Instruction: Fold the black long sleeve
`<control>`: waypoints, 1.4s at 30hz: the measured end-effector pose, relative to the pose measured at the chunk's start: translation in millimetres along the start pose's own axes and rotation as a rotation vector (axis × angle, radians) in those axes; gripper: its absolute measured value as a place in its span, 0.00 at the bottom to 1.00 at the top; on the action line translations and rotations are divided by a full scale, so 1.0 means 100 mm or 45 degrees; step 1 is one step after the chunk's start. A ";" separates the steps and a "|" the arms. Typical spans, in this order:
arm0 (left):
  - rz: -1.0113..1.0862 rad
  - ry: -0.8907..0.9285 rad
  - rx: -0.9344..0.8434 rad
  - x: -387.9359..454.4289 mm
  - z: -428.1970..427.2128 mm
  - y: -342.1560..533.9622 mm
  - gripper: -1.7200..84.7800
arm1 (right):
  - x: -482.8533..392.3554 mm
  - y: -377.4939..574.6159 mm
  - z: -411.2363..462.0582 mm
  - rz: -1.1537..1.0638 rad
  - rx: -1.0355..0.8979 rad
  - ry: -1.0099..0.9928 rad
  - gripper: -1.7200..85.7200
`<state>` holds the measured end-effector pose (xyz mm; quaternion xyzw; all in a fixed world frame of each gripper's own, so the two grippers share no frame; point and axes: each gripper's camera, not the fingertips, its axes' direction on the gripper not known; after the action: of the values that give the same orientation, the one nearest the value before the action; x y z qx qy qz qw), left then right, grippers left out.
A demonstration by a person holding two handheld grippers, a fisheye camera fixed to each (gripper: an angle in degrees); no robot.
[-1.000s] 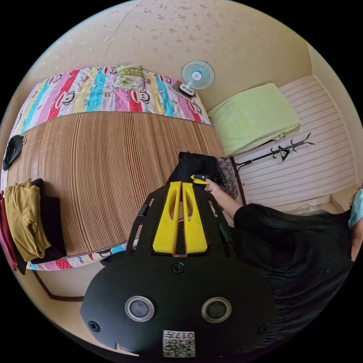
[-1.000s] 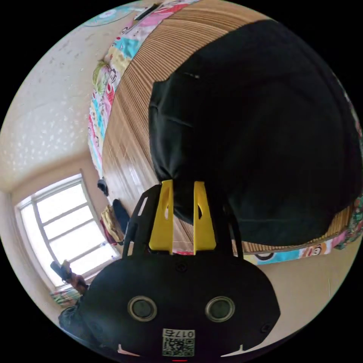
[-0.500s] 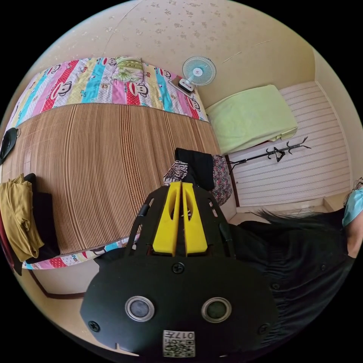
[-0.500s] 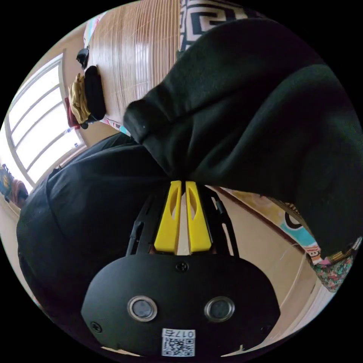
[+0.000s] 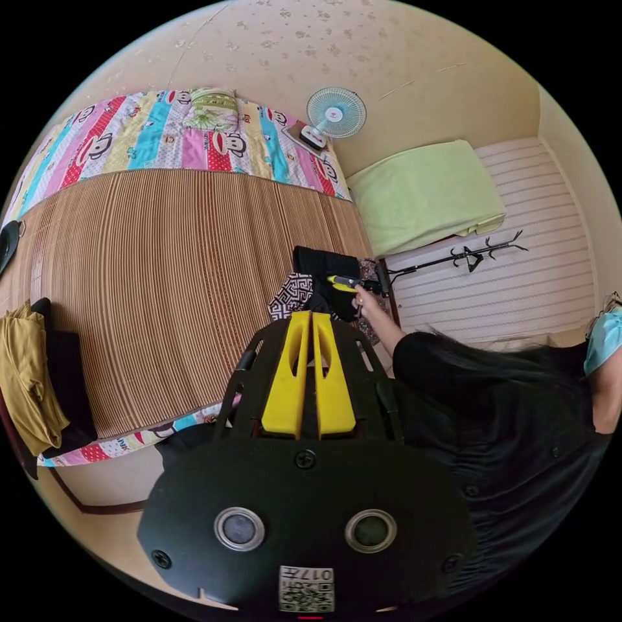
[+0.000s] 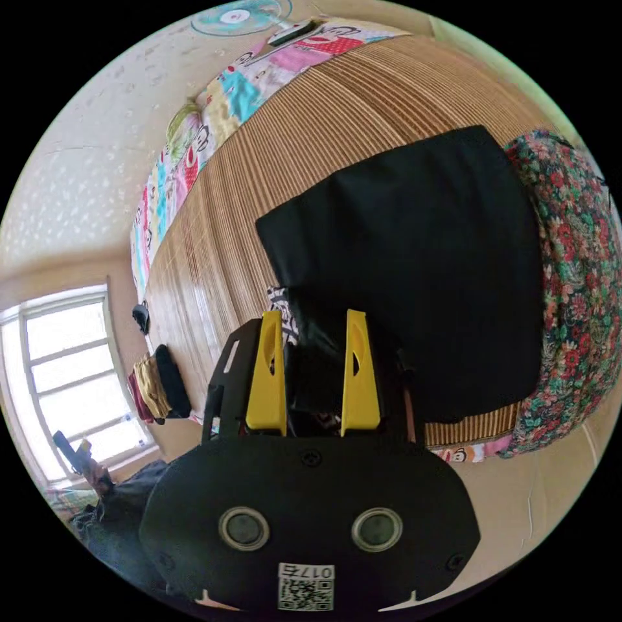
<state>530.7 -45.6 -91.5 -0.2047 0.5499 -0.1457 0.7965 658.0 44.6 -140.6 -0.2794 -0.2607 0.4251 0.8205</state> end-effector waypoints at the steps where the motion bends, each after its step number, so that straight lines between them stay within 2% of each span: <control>1: -0.006 0.001 0.005 0.01 -0.01 0.00 0.01 | 0.09 0.08 0.33 0.041 -0.086 -0.042 0.16; 3: -0.005 0.006 0.023 0.03 -0.04 0.00 0.01 | 0.14 0.32 0.52 0.144 -0.020 0.015 0.13; 4: -0.001 0.012 0.045 0.05 -0.08 0.00 0.01 | 0.14 0.48 0.53 0.191 0.018 -0.072 0.10; 8: 0.006 0.062 0.130 0.11 -0.20 0.00 0.01 | -0.26 1.19 0.27 -0.209 0.311 -0.837 0.06; 9: 0.007 0.069 0.137 0.12 -0.21 -0.01 0.01 | -0.32 1.27 0.22 -0.258 0.332 -0.920 0.06; 11: 0.026 0.090 0.161 0.17 -0.21 -0.05 0.01 | -0.54 1.58 0.01 -0.473 0.433 -1.271 0.05; 14: 0.064 0.131 0.185 0.30 -0.18 -0.09 0.02 | -0.79 1.80 -0.25 -0.672 0.526 -1.679 0.05; 16: 0.094 0.147 0.187 0.40 -0.17 -0.10 0.04 | -1.00 1.91 -0.43 -0.781 0.546 -1.785 0.05; 18: 0.136 0.157 0.189 0.50 -0.18 -0.10 0.07 | -1.28 2.05 -0.60 -0.912 0.532 -1.781 0.05; 25: 0.211 0.260 0.279 0.76 -0.42 0.12 0.13 | -2.71 3.07 -0.92 -1.380 0.530 -1.421 0.05; 29: 0.233 0.170 0.308 0.83 -0.63 0.38 0.16 | -3.30 3.67 -0.87 -1.538 0.562 -1.483 0.05; 33: 0.216 0.112 0.454 0.83 -1.01 0.66 0.18 | -3.59 4.10 -0.81 -1.598 0.622 -1.668 0.05; 37: 0.351 0.245 0.530 1.05 -1.29 0.81 0.20 | -3.87 4.45 -0.60 -1.603 0.681 -1.575 0.05; 39: 0.380 0.266 0.514 1.14 -1.34 0.79 0.18 | -3.93 4.55 -0.45 -1.595 0.664 -1.539 0.05; 42: 0.466 0.387 0.596 1.17 -1.60 0.84 0.09 | -3.86 4.70 -0.22 -1.537 0.712 -1.459 0.05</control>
<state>422.6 -52.5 -278.1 0.1102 0.6418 -0.1513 0.7437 218.9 -59.6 -549.1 0.3739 -0.6221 0.0418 0.6866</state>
